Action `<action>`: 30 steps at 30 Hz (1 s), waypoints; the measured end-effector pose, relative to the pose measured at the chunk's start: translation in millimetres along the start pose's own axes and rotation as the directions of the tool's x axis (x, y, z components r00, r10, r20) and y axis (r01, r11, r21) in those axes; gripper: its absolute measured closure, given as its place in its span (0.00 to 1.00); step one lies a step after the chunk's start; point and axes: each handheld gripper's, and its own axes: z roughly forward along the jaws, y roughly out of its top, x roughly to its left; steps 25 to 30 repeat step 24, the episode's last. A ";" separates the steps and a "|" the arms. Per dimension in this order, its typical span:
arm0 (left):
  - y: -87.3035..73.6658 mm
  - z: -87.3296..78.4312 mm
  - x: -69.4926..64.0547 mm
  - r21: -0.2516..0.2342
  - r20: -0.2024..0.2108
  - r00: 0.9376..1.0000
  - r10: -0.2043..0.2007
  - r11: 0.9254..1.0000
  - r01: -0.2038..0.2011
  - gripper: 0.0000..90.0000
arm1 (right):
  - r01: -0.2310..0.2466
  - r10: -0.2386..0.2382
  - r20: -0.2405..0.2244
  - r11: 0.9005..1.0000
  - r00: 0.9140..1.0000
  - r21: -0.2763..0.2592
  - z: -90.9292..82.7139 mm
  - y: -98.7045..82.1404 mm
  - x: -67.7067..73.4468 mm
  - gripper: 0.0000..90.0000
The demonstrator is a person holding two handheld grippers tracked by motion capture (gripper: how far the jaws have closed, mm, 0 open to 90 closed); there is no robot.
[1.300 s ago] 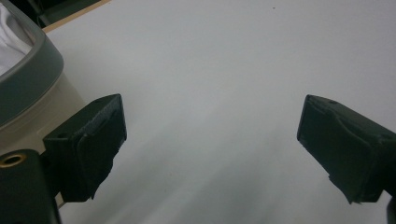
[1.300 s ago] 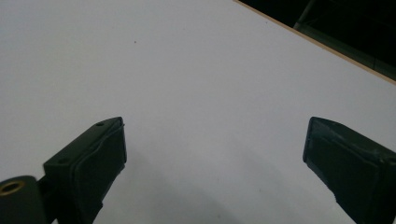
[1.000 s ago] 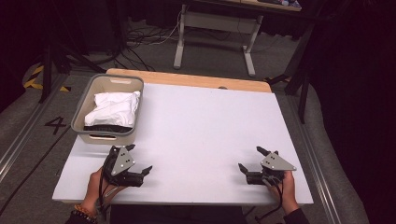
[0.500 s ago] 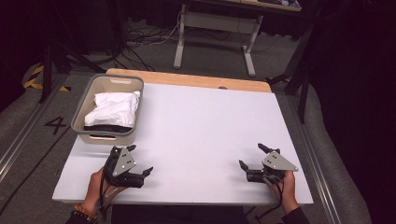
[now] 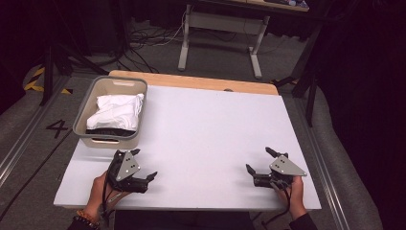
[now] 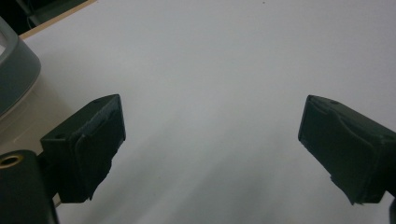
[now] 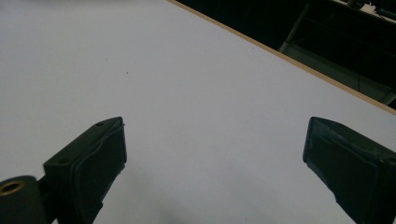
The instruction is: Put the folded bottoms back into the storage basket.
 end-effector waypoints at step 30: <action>0.0 2.1 1.2 0.004 0.010 1.000 -0.012 1.000 0.012 0.09 | 0.001 -0.001 0.001 1.000 1.000 -0.016 0.5 0.2 1.6 0.07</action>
